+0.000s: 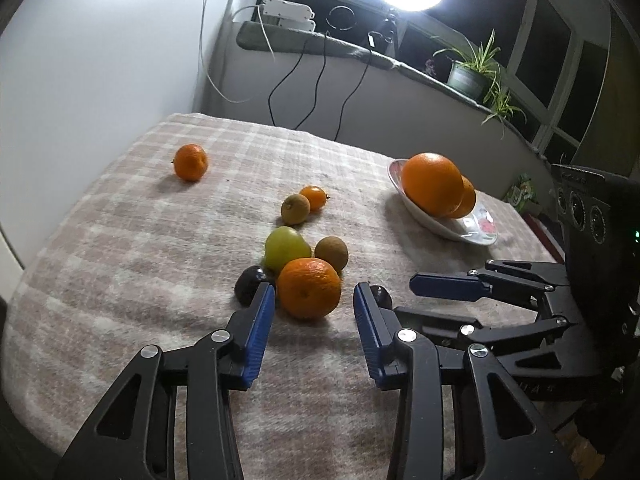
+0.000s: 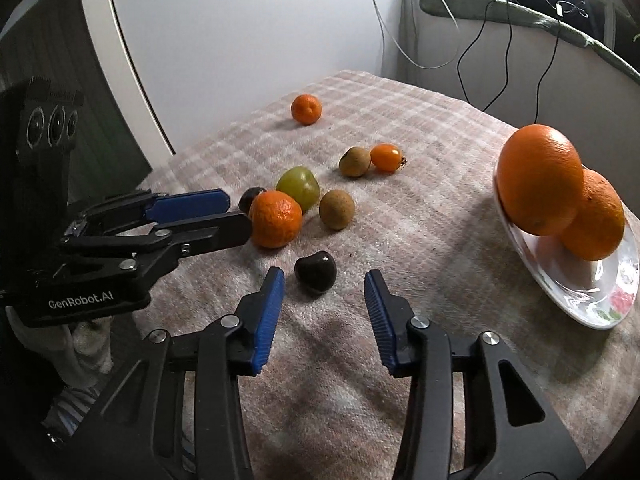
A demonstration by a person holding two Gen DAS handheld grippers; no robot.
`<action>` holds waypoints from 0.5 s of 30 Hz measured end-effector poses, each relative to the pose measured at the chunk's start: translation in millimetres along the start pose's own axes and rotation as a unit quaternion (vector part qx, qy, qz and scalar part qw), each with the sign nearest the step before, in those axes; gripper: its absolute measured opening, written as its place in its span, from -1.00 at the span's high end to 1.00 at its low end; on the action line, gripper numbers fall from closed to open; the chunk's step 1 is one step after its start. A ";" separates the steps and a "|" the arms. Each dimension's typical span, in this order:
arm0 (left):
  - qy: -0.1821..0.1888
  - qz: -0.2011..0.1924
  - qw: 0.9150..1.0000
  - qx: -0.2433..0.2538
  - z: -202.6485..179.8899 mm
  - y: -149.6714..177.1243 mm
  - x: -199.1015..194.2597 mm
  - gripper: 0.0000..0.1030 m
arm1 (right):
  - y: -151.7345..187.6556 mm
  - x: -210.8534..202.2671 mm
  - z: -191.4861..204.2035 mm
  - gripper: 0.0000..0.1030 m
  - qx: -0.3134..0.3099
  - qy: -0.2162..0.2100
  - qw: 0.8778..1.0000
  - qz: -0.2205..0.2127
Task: Organize fruits
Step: 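Close the right gripper on the dark plum while the left gripper closes on a small mandarin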
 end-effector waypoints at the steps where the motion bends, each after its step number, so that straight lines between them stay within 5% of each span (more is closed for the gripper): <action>1: -0.001 0.003 1.000 0.001 0.4 0.0 2.6 0.25 | 0.5 2.4 0.5 0.16 -0.003 0.002 1.000 0.003; 15: -0.027 0.023 0.999 0.031 -0.8 1.2 20.6 0.25 | 2.3 22.0 9.4 0.47 -0.040 0.017 0.999 0.021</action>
Point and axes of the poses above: each gripper's, at about its wrist camera, not at the fingertips, and x roughly the way its jaws point, z to its left, y to its underside, the point moved 10 cm from there along x, roughly the way its jaws point, and after that the axes turned 3 degrees about x, right-handed, at the moved point
